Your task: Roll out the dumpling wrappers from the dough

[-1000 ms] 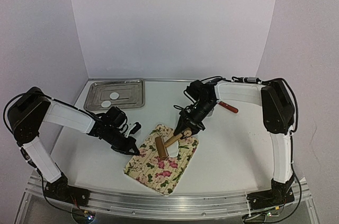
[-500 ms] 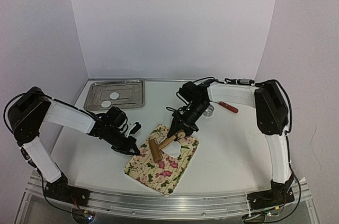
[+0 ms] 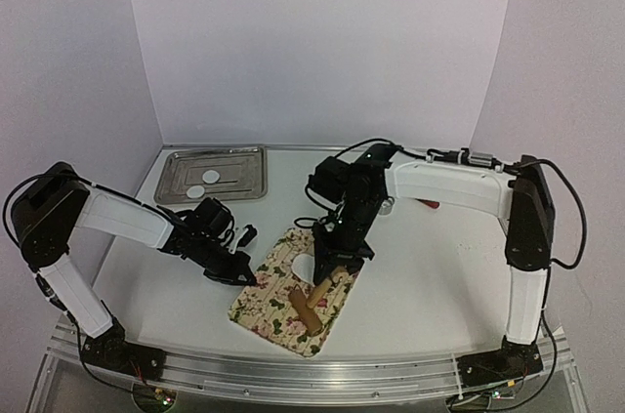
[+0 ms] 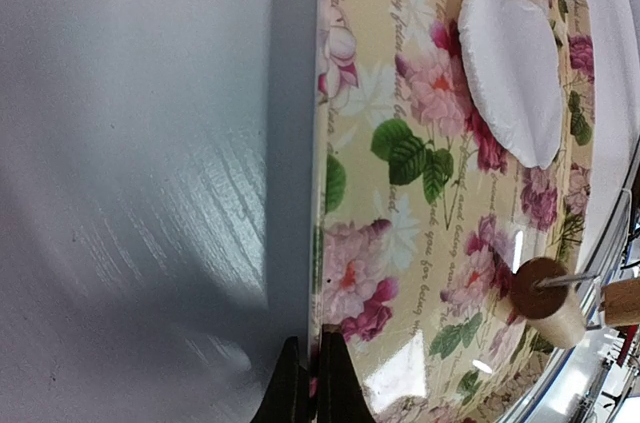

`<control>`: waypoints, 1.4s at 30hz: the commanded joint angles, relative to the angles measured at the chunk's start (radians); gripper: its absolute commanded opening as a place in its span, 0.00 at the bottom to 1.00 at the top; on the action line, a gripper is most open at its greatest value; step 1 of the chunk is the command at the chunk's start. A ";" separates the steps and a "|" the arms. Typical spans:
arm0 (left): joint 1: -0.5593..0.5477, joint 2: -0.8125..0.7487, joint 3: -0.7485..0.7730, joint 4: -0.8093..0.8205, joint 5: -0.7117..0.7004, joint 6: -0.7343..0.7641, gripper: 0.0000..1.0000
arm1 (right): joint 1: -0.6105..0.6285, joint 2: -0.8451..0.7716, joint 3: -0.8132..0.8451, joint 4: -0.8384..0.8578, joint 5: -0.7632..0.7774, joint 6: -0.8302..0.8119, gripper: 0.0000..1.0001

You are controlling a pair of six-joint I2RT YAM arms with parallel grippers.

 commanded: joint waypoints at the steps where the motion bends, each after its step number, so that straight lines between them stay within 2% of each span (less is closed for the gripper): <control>1: 0.003 -0.054 -0.030 -0.006 -0.074 -0.029 0.00 | -0.033 -0.159 0.028 -0.046 0.121 0.057 0.00; 4: 0.003 -0.081 -0.040 -0.007 -0.084 -0.041 0.01 | -0.068 -0.212 0.039 -0.052 0.160 0.074 0.00; 9: 0.003 -0.134 -0.049 -0.008 -0.090 -0.067 0.10 | -0.180 -0.306 0.002 -0.055 0.231 0.081 0.00; 16: 0.003 -0.230 -0.029 -0.044 -0.119 -0.135 0.42 | -0.366 -0.391 -0.127 -0.042 0.238 0.017 0.00; 19: 0.017 -0.264 0.001 -0.095 -0.150 -0.158 0.57 | -0.465 -0.400 -0.213 -0.001 0.138 -0.045 0.00; 24: 0.102 -0.320 0.064 -0.172 -0.155 -0.172 0.70 | -0.608 -0.426 -0.326 0.062 -0.061 -0.149 0.00; 29: 0.193 -0.409 0.073 -0.192 -0.157 -0.210 0.90 | -0.738 -0.433 -0.469 0.123 -0.230 -0.204 0.00; 34: 0.209 -0.447 0.101 -0.227 -0.180 -0.208 0.96 | -0.758 -0.382 -0.497 0.152 -0.263 -0.258 0.00; 40: 0.211 -0.465 0.125 -0.264 -0.197 -0.192 0.97 | -0.758 -0.334 -0.526 0.156 -0.111 -0.306 0.00; 42: 0.212 -0.476 0.122 -0.264 -0.199 -0.193 0.97 | -0.759 -0.330 -0.544 0.163 -0.043 -0.332 0.07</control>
